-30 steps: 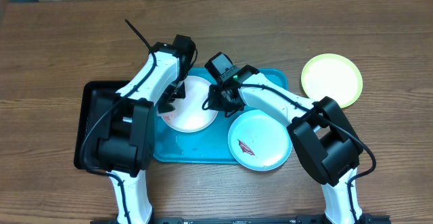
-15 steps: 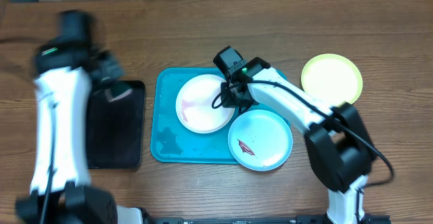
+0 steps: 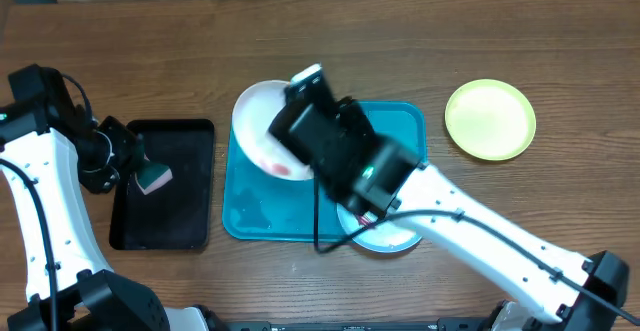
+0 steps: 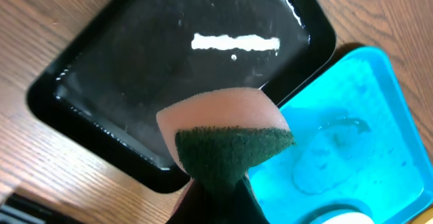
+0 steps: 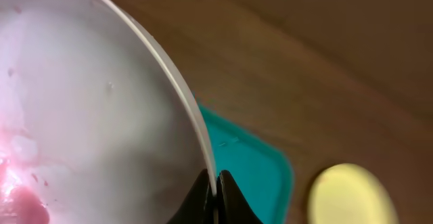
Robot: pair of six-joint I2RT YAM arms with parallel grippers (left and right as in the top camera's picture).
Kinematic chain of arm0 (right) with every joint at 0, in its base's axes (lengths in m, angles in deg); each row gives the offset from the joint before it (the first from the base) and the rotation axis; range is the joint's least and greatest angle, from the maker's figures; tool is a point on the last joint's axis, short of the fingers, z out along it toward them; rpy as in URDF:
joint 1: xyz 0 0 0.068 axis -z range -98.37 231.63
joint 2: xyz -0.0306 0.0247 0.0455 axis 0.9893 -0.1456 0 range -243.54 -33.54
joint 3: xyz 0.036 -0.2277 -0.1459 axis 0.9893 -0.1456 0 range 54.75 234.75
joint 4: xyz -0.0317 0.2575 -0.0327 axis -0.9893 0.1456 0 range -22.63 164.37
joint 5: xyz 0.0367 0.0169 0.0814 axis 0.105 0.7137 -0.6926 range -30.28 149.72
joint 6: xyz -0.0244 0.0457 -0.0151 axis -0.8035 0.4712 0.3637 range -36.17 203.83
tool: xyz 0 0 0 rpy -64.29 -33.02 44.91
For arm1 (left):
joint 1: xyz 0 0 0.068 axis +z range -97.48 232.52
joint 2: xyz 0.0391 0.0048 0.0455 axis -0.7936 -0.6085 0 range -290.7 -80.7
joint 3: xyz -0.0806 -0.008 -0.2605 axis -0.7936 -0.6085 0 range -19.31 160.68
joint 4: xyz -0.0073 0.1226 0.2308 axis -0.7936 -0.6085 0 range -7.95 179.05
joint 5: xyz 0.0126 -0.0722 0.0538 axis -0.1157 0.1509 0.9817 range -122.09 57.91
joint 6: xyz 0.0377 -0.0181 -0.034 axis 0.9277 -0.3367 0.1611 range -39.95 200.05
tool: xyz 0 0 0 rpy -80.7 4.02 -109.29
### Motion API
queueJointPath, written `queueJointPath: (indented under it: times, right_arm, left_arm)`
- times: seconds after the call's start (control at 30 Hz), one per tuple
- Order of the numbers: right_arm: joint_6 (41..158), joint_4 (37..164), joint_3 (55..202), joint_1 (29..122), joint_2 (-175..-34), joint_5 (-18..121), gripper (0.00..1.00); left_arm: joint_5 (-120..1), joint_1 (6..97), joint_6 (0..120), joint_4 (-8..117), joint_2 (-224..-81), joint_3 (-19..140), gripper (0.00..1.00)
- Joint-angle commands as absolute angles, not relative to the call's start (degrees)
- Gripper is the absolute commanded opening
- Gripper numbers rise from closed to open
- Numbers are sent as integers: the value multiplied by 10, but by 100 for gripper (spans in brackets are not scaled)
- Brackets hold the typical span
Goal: Clean dirty plates on tray and stack at the side
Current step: 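Lift the white plate with the right gripper and stack it on yellow plate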
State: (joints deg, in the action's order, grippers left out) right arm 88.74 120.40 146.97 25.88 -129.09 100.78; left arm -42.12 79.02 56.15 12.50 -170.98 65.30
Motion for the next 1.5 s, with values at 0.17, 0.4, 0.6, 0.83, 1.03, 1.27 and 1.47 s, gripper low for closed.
queueJointPath:
  times: [0.17,0.4,0.6,0.83,1.03,1.27,1.47]
  right_arm:
    - [636,1103,1477,186,-1289,1344,4]
    - [445,968,1477,165,-1289,1421,4]
    - [330,908,1477,157,-1289,1439,4]
    - [322,899,1477,152,-1289,1439,4]
    - [468,905,1477,159,-1289,1437,4]
    - [858,1138,1477,259,-1289,1151,4]
    - [1073,1223,1477,470,-1287,765,4]
  left_arm:
    - [-437,792,574,143,-1713,623,4]
    - [-437,792,574,144,-1713,623,4]
    - [-437,791,574,144,-1713,623,4]
    - [-437,791,576,146,-1714,623,4]
    - [-437,791,576,147,-1713,623,4]
    - [-435,791,578,148,-1713,623,4]
    - [-435,791,578,148,-1713,622,4]
